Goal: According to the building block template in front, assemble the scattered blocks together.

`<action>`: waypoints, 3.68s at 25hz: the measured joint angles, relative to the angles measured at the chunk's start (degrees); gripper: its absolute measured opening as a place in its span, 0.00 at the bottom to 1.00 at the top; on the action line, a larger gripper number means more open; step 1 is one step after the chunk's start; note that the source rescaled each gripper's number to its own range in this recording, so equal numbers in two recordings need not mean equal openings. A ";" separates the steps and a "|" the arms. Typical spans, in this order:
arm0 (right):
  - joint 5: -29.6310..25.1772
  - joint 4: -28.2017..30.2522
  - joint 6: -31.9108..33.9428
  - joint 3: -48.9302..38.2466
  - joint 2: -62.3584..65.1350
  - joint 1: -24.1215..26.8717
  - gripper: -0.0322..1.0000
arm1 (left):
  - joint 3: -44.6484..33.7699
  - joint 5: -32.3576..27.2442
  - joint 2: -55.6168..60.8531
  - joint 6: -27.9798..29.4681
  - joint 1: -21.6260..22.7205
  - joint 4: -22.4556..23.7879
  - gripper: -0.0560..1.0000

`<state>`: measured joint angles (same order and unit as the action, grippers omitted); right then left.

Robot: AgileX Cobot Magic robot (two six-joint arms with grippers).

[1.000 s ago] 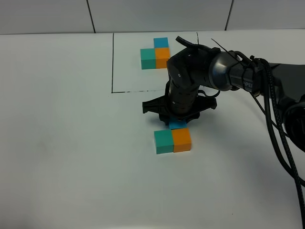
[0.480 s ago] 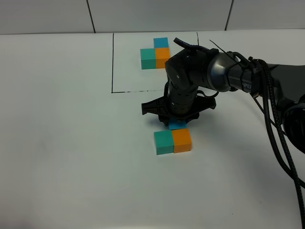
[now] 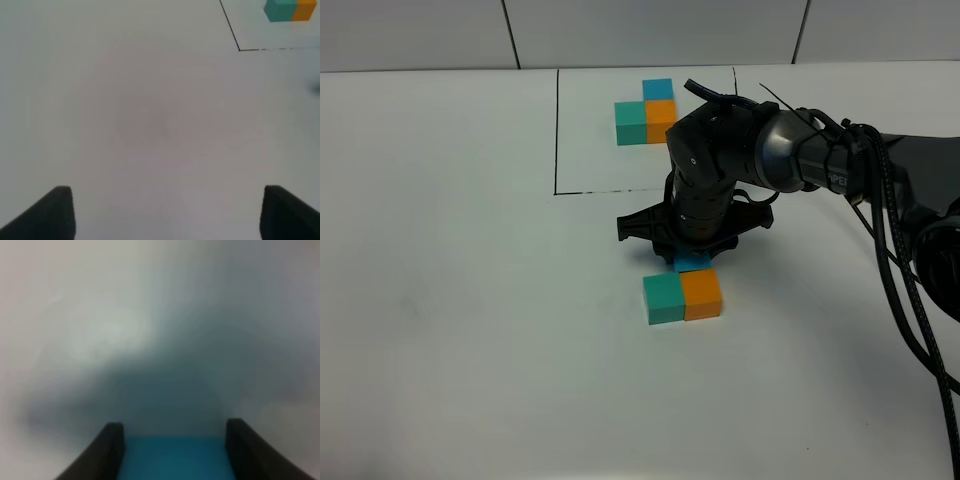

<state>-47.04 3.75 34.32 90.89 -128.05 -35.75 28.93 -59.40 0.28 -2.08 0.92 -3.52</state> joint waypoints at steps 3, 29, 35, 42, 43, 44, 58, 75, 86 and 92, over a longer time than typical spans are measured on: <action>-0.10 -0.15 -0.81 -0.13 -0.13 0.00 0.12 | 0.00 0.00 0.00 0.00 0.00 0.00 0.70; 2.92 0.39 -14.60 -0.68 8.09 1.05 0.89 | 0.00 0.00 0.00 0.00 0.00 0.00 0.70; -0.55 -7.93 -28.34 -0.68 10.76 11.18 0.89 | 0.00 0.00 0.00 0.00 0.00 0.00 0.70; -5.40 -9.55 -40.44 -0.68 17.67 23.08 0.89 | 0.00 0.00 0.00 0.00 0.00 0.00 0.70; -6.26 -9.55 -41.43 -0.68 18.88 23.99 0.89 | 0.00 0.00 0.00 0.00 0.00 0.00 0.70; -7.04 -9.55 -42.10 -0.74 20.39 24.64 0.89 | 0.00 0.00 0.00 0.00 0.00 0.00 0.70; -0.87 -8.15 -39.34 -35.14 63.06 27.49 0.89 | 0.00 -0.14 0.00 0.00 0.00 0.00 0.70; -14.05 -8.17 -36.72 -59.51 116.10 27.49 0.89 | 0.00 -0.14 0.00 0.00 0.00 0.00 0.70; -13.87 -8.23 -37.35 -62.38 125.09 27.49 0.88 | 0.00 -0.14 0.00 0.00 0.00 0.00 0.70; -13.87 -8.23 -37.35 -62.38 125.09 27.49 0.76 | 0.00 -0.14 0.00 0.00 0.00 0.00 0.70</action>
<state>-60.91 -4.49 -3.03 28.50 -2.96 -8.26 28.93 -59.54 0.28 -2.08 0.92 -3.52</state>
